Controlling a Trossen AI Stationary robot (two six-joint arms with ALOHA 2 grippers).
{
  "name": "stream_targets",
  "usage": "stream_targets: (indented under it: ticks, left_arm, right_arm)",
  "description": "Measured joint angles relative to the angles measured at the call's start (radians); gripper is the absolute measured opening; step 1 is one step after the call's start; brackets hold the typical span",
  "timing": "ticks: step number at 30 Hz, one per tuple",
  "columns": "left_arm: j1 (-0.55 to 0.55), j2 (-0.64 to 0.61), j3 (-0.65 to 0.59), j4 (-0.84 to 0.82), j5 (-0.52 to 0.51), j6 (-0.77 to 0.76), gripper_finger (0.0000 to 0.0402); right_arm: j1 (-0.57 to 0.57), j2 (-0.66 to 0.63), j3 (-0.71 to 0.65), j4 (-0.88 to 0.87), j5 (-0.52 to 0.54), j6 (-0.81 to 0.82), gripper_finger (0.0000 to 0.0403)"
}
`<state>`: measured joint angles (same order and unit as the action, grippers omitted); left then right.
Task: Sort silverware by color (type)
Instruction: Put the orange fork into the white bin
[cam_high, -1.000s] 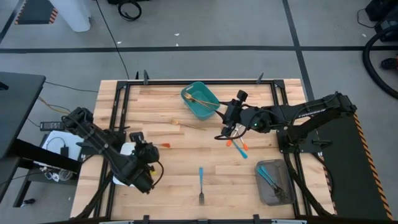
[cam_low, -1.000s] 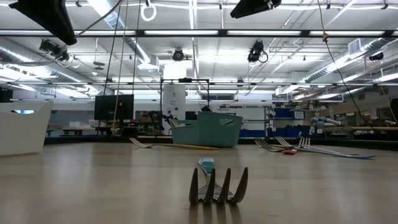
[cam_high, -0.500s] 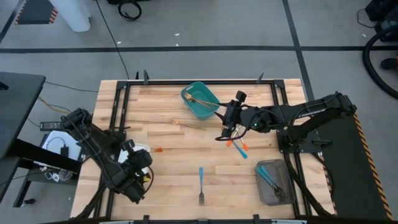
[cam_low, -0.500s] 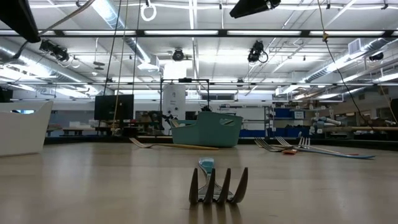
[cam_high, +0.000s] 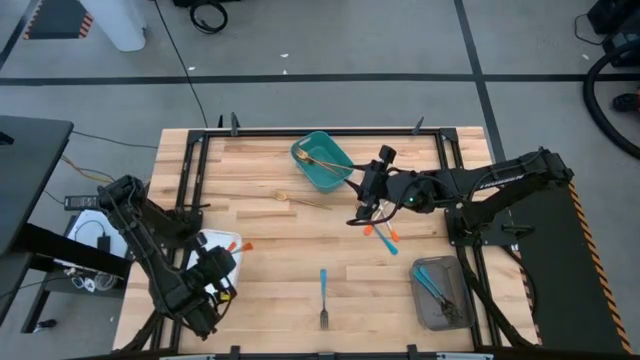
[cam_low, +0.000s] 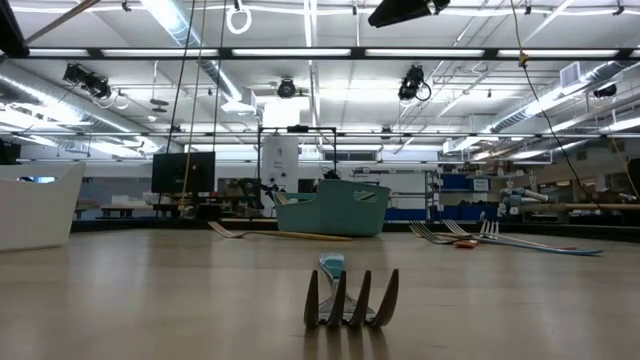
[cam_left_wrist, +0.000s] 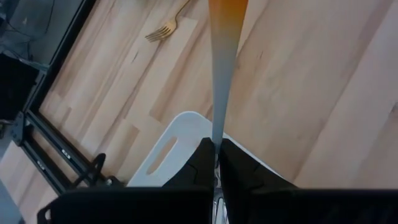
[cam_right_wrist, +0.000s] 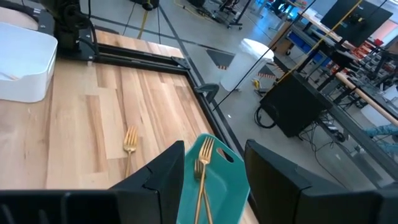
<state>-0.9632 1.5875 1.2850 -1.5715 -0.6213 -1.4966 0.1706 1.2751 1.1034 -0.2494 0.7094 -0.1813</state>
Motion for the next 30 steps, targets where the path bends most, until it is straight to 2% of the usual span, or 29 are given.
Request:
stream_targets:
  ticks: [7, 14, 18, 22, 30]
  left_arm:
    - [-0.006, 0.000, -0.003, 0.001, 0.057, -0.067, 0.0016]
    - [-0.057, 0.000, -0.100, 0.006, 0.145, -0.181, 0.0016]
    - [-0.090, 0.000, -0.130, 0.011, 0.151, -0.275, 0.0016]
    - [-0.097, 0.000, -0.151, 0.019, 0.202, -0.349, 0.0016]
    - [-0.097, -0.008, -0.196, 0.078, 0.227, -0.401, 0.0016]
  right_arm:
    - [-0.021, 0.000, 0.000, 0.003, 0.000, -0.005, 0.0173]
    - [-0.042, 0.000, 0.000, 0.003, -0.001, -0.003, 0.0173]
    - [-0.050, 0.000, 0.000, 0.003, -0.002, -0.002, 0.0173]
    - [-0.058, 0.000, 0.000, 0.009, -0.004, -0.002, 0.0173]
    - [-0.058, 0.000, 0.000, 0.010, -0.005, -0.005, 0.0173]
